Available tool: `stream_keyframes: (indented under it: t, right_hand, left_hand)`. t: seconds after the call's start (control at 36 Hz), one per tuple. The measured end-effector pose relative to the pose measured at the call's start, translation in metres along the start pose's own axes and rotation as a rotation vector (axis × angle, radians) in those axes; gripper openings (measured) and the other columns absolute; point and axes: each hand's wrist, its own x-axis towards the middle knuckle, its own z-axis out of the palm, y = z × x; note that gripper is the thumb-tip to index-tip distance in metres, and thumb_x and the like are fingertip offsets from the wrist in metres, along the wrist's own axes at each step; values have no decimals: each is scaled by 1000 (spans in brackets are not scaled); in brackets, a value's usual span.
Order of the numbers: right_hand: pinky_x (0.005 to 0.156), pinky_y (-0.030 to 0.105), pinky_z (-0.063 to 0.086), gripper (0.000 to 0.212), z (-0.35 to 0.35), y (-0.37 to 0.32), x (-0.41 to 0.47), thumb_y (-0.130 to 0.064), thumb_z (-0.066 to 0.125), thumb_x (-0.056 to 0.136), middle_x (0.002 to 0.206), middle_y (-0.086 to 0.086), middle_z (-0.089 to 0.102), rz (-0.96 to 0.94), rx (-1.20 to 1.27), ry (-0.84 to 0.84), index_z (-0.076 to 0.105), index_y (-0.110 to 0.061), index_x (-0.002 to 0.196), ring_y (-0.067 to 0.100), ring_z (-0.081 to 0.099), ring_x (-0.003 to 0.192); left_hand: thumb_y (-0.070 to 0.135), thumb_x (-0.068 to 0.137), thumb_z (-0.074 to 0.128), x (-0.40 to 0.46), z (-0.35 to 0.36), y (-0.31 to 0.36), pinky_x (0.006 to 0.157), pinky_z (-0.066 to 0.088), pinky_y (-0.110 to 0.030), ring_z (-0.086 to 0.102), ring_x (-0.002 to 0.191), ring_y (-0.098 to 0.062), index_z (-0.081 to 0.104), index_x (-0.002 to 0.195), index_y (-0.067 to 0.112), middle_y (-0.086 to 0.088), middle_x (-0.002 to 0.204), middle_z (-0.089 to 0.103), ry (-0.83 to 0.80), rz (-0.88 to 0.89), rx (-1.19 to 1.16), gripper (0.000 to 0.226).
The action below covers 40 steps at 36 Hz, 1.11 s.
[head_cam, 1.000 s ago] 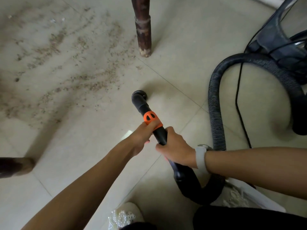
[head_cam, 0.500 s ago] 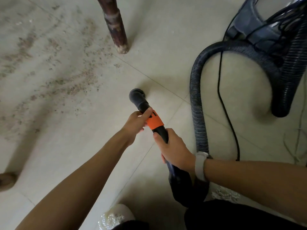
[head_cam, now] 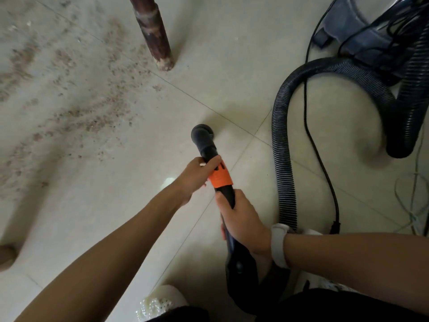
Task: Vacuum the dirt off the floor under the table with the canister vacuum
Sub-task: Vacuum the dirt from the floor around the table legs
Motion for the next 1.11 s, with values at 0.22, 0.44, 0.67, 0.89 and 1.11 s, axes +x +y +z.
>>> stream_keyframes:
  t: [0.22, 0.44, 0.67, 0.89, 1.11]
  right_hand:
    - [52, 31, 49, 23, -11, 27, -27, -36, 45, 97, 60, 3, 53, 112, 29, 41, 40, -14, 90, 19, 57, 45]
    - [40, 24, 45, 30, -25, 49, -45, -32, 44, 100, 56, 8, 48, 243, 352, 224, 42, -3, 92, 18, 51, 39]
    - [56, 43, 54, 37, -45, 34, -10, -43, 47, 96, 64, 11, 51, 205, 337, 302, 41, -7, 90, 27, 54, 48]
    - [47, 30, 53, 33, -63, -6, 18, -41, 43, 99, 70, 9, 51, 165, 331, 309, 41, -8, 100, 18, 54, 44]
    - [77, 54, 56, 44, -76, -35, 61, -53, 40, 95, 82, 14, 60, 141, 237, 392, 42, -10, 98, 35, 66, 74]
  left_hand:
    - [47, 96, 45, -11, 22, 8, 91, 42, -30, 55, 101, -18, 49, 129, 11, -4, 110, 59, -207, 12, 257, 49]
    - [45, 97, 44, -15, 75, 27, 80, 38, -25, 53, 92, -15, 48, 130, 10, -5, 112, 57, -420, 53, 399, 49]
    - [48, 96, 44, 2, 88, 52, 86, 37, -28, 49, 101, -18, 47, 135, 9, -5, 119, 54, -284, 118, 339, 54]
    - [46, 95, 49, 20, 73, 72, 98, 43, -35, 59, 99, -16, 47, 136, 12, -6, 116, 62, -137, 181, 239, 53]
    - [37, 99, 44, 13, 49, 30, 83, 48, -29, 62, 92, -17, 53, 119, 14, -3, 106, 65, -55, 93, 43, 32]
